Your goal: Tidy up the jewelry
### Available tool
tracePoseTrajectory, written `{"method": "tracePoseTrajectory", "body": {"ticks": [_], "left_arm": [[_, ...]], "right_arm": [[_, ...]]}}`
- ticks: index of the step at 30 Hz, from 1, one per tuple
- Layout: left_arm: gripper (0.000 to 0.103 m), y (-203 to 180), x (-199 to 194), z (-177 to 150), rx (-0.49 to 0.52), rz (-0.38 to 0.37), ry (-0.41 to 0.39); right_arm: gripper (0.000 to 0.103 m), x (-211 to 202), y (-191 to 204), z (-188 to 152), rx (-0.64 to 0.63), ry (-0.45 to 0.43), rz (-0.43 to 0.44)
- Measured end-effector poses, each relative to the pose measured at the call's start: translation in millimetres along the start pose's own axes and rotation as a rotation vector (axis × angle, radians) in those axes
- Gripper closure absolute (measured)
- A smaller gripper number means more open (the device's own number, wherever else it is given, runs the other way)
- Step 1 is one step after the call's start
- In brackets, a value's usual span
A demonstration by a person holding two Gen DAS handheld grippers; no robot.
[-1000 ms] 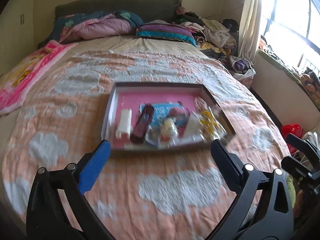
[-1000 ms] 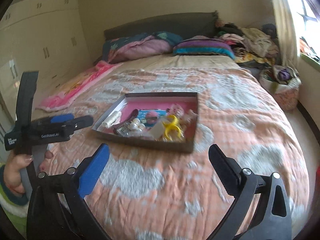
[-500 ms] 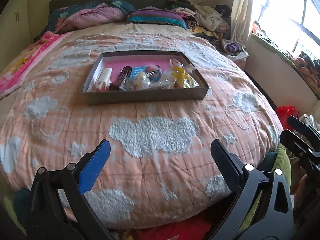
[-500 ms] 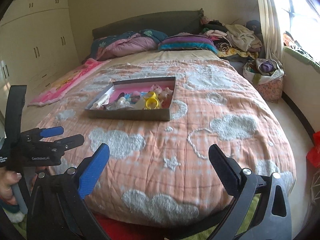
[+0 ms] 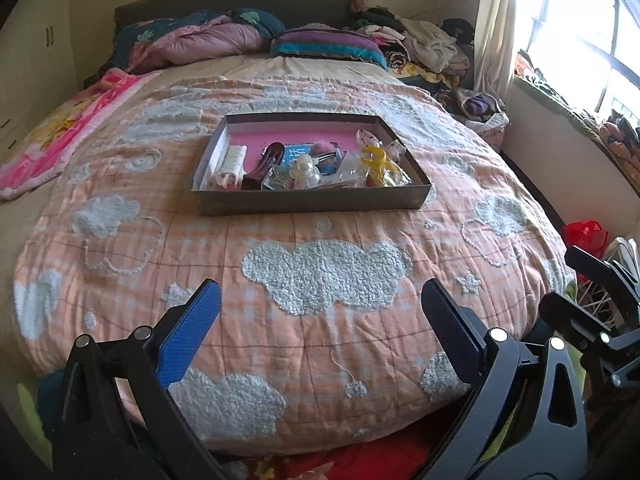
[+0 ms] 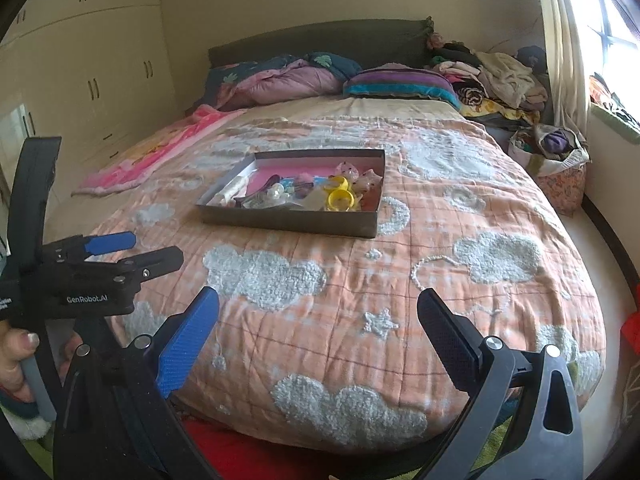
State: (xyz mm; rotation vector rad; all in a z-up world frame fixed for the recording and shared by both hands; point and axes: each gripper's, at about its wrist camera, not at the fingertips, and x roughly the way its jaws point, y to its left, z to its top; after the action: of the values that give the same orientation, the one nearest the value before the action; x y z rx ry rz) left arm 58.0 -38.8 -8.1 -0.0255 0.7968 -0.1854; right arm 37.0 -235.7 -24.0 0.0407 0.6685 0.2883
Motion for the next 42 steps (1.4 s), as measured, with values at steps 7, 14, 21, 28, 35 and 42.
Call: {"method": "tracePoseTrajectory", "body": {"ticks": [7, 14, 21, 28, 35, 42], "left_arm": [[0.009, 0, -3, -1, 0.007, 0.014, -0.006], [0.009, 1, -4, -1, 0.006, 0.022, -0.005], [0.009, 0, -5, -1, 0.01, 0.031, -0.009], [0.009, 1, -7, -2, 0.007, 0.034, -0.008], [0.009, 1, -8, -1, 0.006, 0.035, -0.007], [0.009, 2, -9, -1, 0.007, 0.031, -0.002]], "right_arm": [[0.004, -4, -6, 2, 0.023, -0.017, -0.008], [0.004, -8, -10, 3, 0.034, -0.031, -0.018], [0.004, -11, -9, 5, 0.029, -0.039, -0.022], [0.004, -12, -8, 6, 0.03, -0.042, -0.025], [0.004, -15, -8, 7, 0.031, -0.047, -0.029], [0.004, -16, -8, 7, 0.03, -0.048, -0.03]]}}
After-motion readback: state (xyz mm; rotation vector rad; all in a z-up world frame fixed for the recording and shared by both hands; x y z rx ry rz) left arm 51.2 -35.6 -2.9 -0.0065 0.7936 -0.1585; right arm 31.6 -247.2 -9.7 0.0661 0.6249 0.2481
